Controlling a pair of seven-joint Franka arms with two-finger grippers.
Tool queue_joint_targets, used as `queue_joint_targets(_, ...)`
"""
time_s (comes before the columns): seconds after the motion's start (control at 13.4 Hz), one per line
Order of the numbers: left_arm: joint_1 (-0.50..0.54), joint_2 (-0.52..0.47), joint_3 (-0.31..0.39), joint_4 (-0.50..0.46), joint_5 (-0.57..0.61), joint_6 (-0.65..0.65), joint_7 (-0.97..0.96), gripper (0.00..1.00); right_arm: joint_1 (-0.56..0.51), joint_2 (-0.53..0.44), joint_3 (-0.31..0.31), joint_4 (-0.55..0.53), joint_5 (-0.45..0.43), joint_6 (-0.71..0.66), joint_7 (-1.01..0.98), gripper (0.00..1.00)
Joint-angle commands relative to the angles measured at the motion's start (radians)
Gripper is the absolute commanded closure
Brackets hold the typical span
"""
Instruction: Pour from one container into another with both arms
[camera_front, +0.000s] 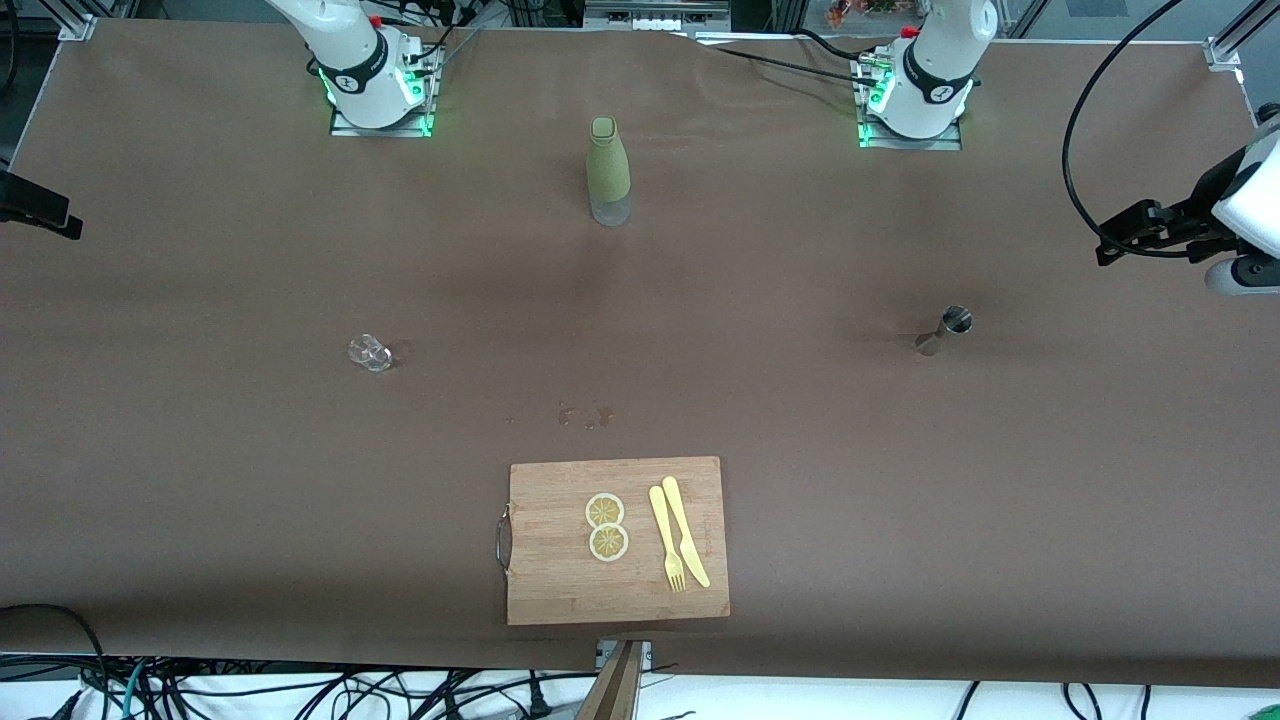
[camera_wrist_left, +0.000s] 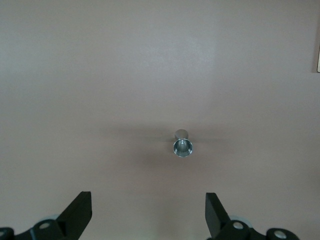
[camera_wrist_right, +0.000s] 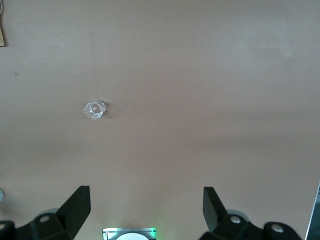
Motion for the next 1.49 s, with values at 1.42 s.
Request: queue_joint_targets(1.42,0.009,-0.006,-0.008,-0.006,-0.015,-0.016,0.010,0.00,0.003,0.117,0.006,-0.027,0.016,-0.011,-0.013,0.00)
